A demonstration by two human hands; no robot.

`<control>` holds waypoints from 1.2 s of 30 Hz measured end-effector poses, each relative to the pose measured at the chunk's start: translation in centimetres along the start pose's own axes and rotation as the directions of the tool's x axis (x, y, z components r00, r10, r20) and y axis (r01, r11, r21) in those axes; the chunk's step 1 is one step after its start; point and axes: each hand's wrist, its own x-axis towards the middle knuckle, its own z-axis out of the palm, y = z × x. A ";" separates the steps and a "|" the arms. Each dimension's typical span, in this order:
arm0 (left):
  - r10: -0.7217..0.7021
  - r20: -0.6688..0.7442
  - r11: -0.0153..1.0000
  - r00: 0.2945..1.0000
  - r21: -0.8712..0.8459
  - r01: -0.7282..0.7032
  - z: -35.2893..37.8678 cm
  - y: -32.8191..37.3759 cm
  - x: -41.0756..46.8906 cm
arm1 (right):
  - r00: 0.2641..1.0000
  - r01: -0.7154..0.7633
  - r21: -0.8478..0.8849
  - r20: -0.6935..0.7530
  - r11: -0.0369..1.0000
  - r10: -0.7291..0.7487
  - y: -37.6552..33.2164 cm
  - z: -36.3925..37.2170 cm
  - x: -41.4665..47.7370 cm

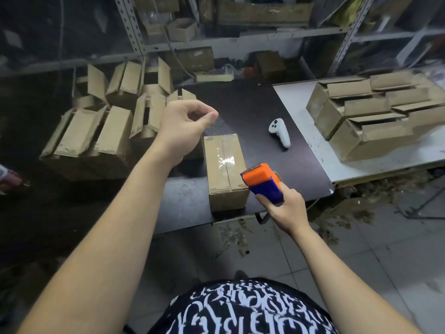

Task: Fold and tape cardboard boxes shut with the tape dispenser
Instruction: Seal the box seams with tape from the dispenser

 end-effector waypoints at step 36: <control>-0.164 0.173 0.882 0.971 -0.414 0.223 2.6 -0.5 -8.2 | 0.985 -0.050 -0.044 -0.169 0.998 0.042 -0.4 3.1 5.2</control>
